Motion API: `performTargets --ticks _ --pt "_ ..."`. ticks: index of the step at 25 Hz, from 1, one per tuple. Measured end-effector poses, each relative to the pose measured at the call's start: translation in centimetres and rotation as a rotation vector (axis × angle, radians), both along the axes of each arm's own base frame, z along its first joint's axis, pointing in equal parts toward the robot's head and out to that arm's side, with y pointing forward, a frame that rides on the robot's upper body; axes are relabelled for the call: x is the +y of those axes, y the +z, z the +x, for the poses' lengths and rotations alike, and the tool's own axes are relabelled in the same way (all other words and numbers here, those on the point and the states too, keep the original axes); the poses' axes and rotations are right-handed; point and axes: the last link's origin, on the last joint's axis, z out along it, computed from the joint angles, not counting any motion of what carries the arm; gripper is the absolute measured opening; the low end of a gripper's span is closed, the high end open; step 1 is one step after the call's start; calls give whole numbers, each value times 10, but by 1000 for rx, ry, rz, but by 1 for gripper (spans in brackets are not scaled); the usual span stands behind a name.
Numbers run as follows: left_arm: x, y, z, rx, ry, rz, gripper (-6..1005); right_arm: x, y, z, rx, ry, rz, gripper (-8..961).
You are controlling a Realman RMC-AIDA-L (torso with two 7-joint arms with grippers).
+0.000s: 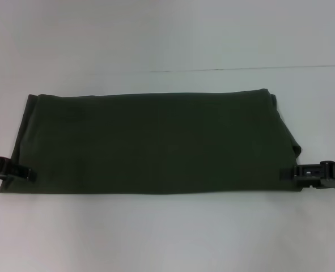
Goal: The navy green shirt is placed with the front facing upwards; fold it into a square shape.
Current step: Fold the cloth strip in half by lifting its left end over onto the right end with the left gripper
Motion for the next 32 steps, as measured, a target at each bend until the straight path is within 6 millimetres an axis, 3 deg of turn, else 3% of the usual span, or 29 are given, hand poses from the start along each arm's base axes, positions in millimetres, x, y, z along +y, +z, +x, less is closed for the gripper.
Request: performTargets --ticks 6,25,30,32 --pt "2 -10 0 41 -12 -8 818 0 -3 -1 2 1 0 855" --pt "6 -15 3 40 -2 -5 811 0 -5 0 0 1 5 855" --pt "7 -14 2 50 -4 9 755 0 -5 0 0 2 5 854" --pt "7 -14 1 53 -5 9 679 0 -5 -1 0 4 4 854"
